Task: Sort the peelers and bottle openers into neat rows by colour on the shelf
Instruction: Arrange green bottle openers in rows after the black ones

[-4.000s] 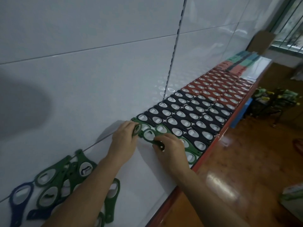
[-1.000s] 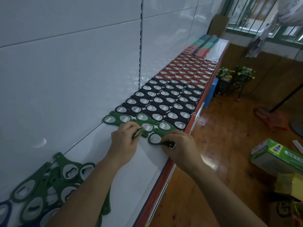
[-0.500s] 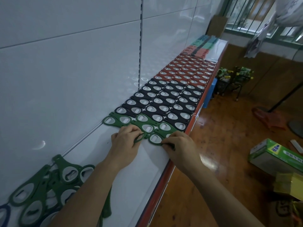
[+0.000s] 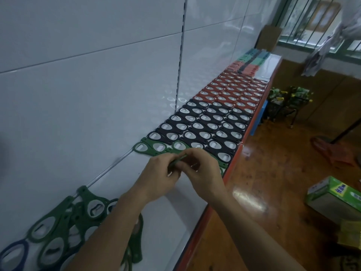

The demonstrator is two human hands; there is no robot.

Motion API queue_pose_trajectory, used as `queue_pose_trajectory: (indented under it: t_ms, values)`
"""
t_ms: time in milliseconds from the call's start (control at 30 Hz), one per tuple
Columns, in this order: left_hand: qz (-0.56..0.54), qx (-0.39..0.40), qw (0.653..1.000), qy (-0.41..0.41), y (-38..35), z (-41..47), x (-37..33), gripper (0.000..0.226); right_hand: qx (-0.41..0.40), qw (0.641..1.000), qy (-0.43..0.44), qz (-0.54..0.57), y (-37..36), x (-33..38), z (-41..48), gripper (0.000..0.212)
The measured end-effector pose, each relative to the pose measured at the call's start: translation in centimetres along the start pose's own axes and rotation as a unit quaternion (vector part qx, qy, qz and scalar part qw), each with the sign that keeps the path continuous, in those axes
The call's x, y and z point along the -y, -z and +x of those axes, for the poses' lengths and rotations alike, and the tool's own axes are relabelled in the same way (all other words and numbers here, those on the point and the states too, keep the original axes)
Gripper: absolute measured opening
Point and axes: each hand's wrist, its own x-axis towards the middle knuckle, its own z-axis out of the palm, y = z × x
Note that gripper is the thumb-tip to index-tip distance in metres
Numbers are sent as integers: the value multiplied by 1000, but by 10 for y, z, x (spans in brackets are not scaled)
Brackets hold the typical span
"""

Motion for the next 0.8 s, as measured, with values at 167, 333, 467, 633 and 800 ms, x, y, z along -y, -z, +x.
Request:
queue_pose_trajectory:
  t_ms: [167,333,467,633,800]
  values:
    - [9,-33,999,36,44,1,7,26,-34,999,-23,-14,-8,-3,12,11]
    - [110,-53,991,57,71,-6,31,27,13,993,108,-42,-41,7,23,13]
    - [248,-50,965,68,77,-22,53,38,55,977,163,-127,-70,-1,27,10]
    - [268,-2,960,78,70,-50,59,32,135,958,171,-187,-91,-5,20,32]
    - [324,52,941,85,62,-54,56,45,55,982,106,-150,-76,-12,24,12]
